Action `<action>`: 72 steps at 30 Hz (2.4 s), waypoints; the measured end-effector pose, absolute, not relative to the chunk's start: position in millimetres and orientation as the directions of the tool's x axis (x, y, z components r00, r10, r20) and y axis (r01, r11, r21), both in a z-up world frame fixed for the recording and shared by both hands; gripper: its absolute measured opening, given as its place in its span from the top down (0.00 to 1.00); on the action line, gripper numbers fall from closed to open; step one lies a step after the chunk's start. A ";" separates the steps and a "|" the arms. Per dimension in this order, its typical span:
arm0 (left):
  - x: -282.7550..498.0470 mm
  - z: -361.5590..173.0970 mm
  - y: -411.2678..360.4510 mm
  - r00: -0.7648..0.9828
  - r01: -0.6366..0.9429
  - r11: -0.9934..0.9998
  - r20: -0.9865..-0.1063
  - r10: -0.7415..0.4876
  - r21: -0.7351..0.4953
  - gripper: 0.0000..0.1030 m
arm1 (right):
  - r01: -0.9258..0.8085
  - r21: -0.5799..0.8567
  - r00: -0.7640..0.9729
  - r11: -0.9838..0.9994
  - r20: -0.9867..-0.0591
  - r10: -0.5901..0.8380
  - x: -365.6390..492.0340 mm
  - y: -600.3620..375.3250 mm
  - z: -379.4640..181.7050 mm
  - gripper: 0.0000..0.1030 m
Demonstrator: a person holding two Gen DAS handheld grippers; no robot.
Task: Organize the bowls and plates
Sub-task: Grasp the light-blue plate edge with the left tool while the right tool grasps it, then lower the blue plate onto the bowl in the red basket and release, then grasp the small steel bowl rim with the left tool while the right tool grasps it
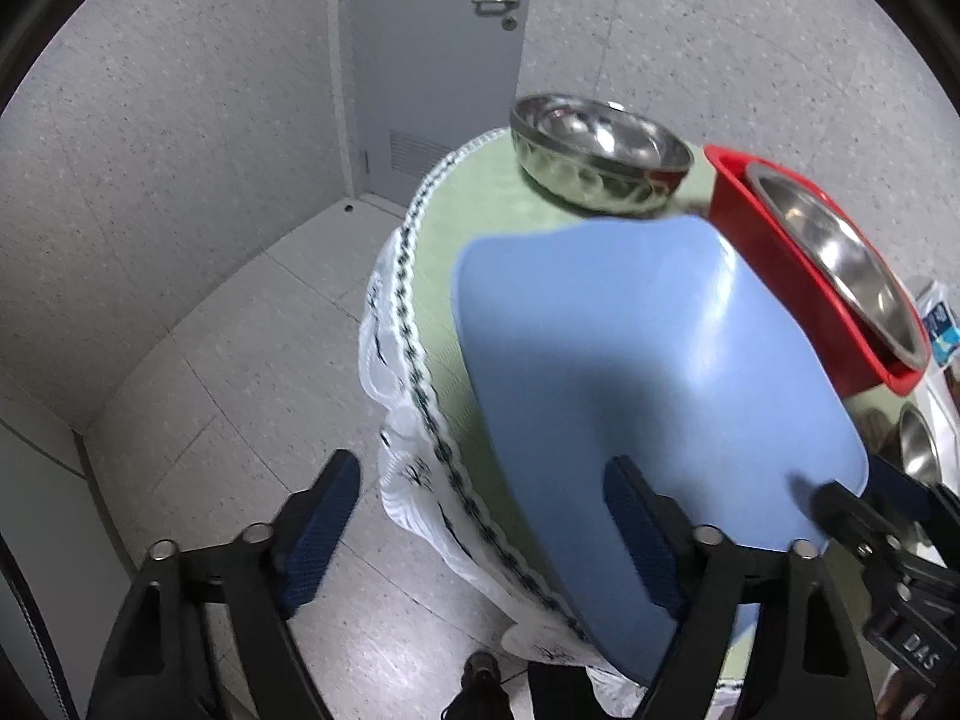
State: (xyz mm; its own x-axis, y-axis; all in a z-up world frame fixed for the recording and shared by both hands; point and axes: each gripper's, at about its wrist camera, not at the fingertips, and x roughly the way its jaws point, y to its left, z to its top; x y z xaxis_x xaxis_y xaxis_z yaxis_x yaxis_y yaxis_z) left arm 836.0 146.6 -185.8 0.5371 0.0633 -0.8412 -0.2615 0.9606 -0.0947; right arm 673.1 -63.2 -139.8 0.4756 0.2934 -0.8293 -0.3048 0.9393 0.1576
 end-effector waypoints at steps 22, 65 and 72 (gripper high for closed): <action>841.8 -98.6 123.1 0.689 -0.185 0.976 -0.723 0.043 -0.119 0.82 | -0.421 0.230 0.528 0.877 -0.724 0.443 689.6 -56.5 -62.3 0.73; 984.4 -99.6 -1.1 0.666 -0.026 0.999 -0.746 -0.013 -0.041 0.12 | -0.187 0.195 0.532 0.963 -0.804 0.266 786.9 -201.1 -61.7 0.39; 997.5 -65.9 -35.0 0.703 0.045 0.998 -0.708 -0.060 -0.040 0.07 | -0.040 0.221 0.606 0.974 -0.770 0.200 797.1 -265.9 -50.0 0.37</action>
State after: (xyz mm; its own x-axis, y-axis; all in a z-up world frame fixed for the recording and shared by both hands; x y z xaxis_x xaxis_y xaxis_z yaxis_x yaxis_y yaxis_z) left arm 997.5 -35.0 -65.9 0.7033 -0.0600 -0.7083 0.0454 0.9982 -0.0395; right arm 797.1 -265.9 -50.0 0.6056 0.1995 -0.7704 -0.0396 0.9744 0.2213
